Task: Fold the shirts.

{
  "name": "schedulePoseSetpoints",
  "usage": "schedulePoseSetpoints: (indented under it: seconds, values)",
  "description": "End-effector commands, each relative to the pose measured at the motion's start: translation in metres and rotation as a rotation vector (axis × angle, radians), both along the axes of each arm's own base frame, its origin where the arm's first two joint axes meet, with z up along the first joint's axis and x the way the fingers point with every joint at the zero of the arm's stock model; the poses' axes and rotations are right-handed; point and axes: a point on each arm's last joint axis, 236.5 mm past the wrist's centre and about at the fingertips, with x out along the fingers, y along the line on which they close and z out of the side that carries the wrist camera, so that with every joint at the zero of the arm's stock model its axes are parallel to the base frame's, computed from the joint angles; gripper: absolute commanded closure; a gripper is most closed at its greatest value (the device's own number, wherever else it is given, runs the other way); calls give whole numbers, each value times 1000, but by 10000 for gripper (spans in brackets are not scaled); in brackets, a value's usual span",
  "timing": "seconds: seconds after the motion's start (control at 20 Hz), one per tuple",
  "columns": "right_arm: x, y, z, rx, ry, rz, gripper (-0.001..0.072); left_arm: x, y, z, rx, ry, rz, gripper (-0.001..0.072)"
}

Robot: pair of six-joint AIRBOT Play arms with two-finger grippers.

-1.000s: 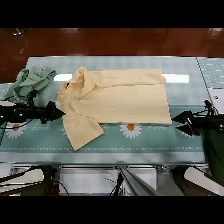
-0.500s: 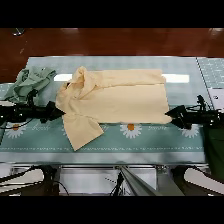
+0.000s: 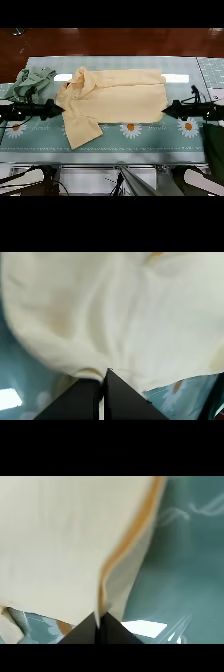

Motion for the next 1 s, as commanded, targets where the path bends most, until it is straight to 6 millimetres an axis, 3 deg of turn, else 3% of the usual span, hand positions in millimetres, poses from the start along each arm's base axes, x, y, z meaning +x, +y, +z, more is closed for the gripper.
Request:
schedulePoseSetpoints:
  seconds: [0.0,0.05,0.1,0.2,0.3,0.4,0.5,0.6,0.7,0.8,0.95]
  values:
    - [55,-8,124,-60,-280,38,697,68,-5,136,-160,-411,103,670]
    - [76,-16,193,-133,-460,46,697,85,-2,217,-199,-634,131,670]
    - [87,-21,261,-219,-645,64,697,89,3,289,-200,-828,151,671]
    - [80,-30,401,-420,-975,29,697,72,11,414,-90,-1133,190,671]
    - [34,-24,511,-544,-1204,-45,696,28,7,510,81,-1381,206,671]
    - [-25,-10,578,-611,-1365,-110,696,-24,3,568,297,-1534,241,672]
    - [-78,-1,599,-698,-1434,-144,696,-70,20,594,584,-1571,348,672]
    - [-122,-2,594,-758,-1386,-205,696,-120,40,601,790,-1538,479,671]
    - [-158,-8,579,-805,-1321,-270,696,-172,51,599,945,-1501,561,672]
    - [-190,-26,565,-871,-1251,-381,696,-214,52,590,1069,-1471,590,672]
    - [-220,-42,544,-925,-1169,-464,696,-247,73,571,1211,-1365,644,671]
